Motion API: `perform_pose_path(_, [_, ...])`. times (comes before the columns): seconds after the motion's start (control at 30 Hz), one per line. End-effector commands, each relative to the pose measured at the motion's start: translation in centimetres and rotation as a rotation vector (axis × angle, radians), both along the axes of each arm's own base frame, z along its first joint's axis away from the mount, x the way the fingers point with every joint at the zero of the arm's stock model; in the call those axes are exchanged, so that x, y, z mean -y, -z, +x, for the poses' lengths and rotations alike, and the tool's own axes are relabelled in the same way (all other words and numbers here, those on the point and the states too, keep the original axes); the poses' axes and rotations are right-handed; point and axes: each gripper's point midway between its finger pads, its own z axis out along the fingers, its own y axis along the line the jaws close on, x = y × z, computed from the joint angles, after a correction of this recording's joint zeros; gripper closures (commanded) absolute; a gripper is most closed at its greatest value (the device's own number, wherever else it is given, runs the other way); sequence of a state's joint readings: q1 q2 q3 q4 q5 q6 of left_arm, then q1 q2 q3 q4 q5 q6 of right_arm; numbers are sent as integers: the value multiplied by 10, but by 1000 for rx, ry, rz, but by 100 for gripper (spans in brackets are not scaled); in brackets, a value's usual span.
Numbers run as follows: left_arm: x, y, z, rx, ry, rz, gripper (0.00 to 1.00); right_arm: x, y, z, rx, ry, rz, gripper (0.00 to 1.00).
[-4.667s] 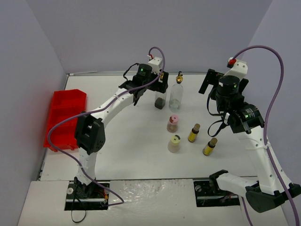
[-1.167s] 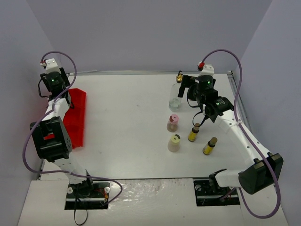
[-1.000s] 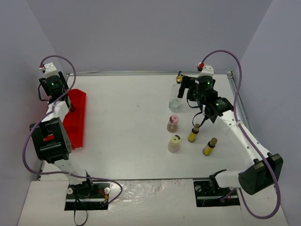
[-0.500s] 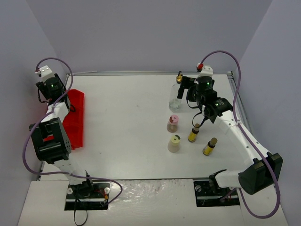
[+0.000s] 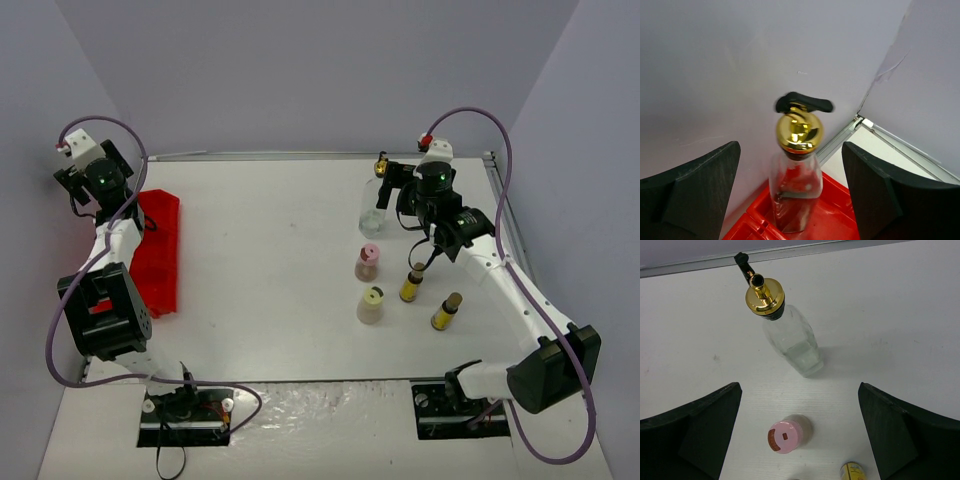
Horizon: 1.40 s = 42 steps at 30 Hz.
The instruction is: Organize the condiment bottles
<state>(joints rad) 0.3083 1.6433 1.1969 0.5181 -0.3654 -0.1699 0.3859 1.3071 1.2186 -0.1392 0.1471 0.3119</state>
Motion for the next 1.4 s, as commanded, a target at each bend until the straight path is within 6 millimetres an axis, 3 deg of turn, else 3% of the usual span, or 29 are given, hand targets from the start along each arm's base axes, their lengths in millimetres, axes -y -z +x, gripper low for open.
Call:
perform_pose_path(0.0, [0, -70, -13, 180, -19, 35, 21, -3, -17, 7, 67, -9, 19, 0])
perform_pose_path(0.33, [3, -81, -36, 156, -57, 3, 21, -3, -24, 6, 82, -14, 24, 0])
perform_pose_path(0.6, [9, -81, -82, 134, -147, -82, 21, -2, -30, 1, 95, -17, 31, 0])
perform_pose_path(0.73, [32, -81, -105, 115, -145, -135, 21, 0, -35, -2, 106, -13, 37, 0])
perform_pose_path(0.8, [48, -92, -118, 129, -120, -136, 21, 0, -36, -2, 106, -11, 42, 0])
perform_pose_path(0.9, [77, -100, -128, 124, -73, -137, 21, 2, -39, -4, 109, -2, 47, 0])
perform_pose_path(1.07, [172, -90, -123, 56, 205, -177, 21, 7, -50, -8, 121, 26, 66, 0])
perform_pose_path(1.1, [186, -88, -119, 48, 253, -178, 21, 7, -51, -9, 123, 28, 70, 0])
perform_pose_path(1.17, [236, -88, -106, 40, 420, -176, 21, 8, -57, -11, 130, 38, 82, 0])
perform_pose_path(1.2, [248, -86, -98, 28, 457, -169, 20, 9, -59, -12, 132, 42, 82, 0])
perform_pose_path(1.27, [292, -83, -81, -2, 592, -153, 19, 13, -68, -14, 145, 55, 82, 0])
perform_pose_path(1.37, [345, -85, -61, -19, 746, -135, 17, 26, -78, -17, 154, 111, 57, 0])
